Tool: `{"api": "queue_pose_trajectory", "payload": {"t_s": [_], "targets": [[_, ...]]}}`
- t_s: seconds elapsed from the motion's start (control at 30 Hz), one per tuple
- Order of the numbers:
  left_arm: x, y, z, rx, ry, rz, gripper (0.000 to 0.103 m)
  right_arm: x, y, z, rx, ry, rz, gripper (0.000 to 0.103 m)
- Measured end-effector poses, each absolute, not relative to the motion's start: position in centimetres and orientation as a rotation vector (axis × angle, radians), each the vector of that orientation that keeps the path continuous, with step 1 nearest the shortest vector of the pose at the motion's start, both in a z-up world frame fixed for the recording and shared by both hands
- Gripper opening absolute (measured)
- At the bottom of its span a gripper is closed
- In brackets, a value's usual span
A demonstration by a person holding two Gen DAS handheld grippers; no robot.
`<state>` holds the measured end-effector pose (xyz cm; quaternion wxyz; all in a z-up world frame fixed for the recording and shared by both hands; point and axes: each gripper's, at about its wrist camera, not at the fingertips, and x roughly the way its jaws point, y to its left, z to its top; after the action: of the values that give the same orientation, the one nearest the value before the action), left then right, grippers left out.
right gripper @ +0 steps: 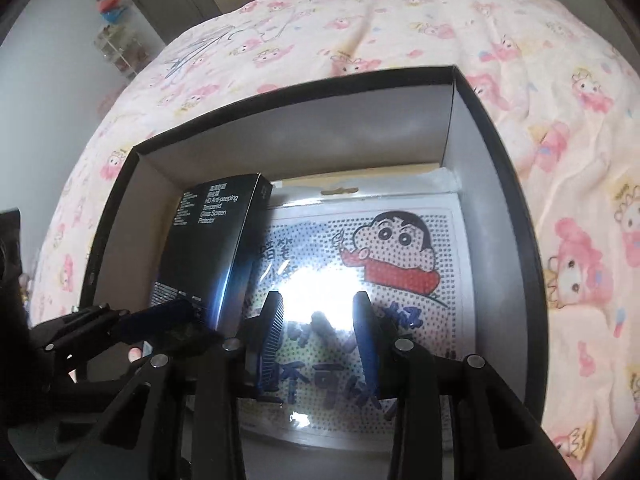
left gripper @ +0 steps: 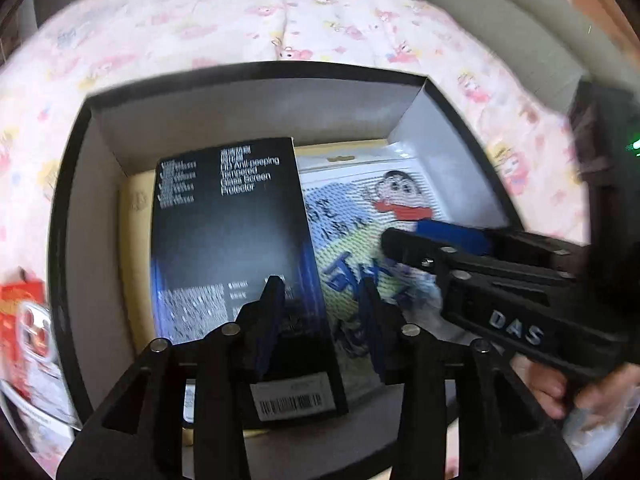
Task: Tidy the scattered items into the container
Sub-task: 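Lower the black box upright beside the bead-art kit inside the container, then open the left gripper and withdraw it from the container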
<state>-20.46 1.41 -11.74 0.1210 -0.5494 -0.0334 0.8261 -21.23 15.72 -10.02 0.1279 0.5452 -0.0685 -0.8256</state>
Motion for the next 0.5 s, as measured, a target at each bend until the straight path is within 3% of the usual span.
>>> {"api": "queue_pose_trajectory", "payload": {"t_s": [0.13, 0.3, 0.37, 0.5], "targets": [[-20.6, 1.9, -12.2, -1.673, 0.091, 2.495, 0.04, -22.6, 16.5, -9.9, 1.583, -0.21, -2.403, 0.032], [-20.6, -0.3, -12.5, -1.735, 0.049, 2.556, 0.04, -23.2, 17.3, -11.3, 1.614, -0.215, -2.393, 0.032], [-20.6, -1.4, -13.0, -1.771, -0.041, 2.535, 0.024, -23.6, 17.8, -11.5, 1.624, -0.23, -2.378, 0.032], [-20.4, -3.4, -12.6, -1.718, -0.284, 2.476, 0.024, -23.7, 17.6, -11.6, 1.628, -0.203, -2.362, 0.032]]}}
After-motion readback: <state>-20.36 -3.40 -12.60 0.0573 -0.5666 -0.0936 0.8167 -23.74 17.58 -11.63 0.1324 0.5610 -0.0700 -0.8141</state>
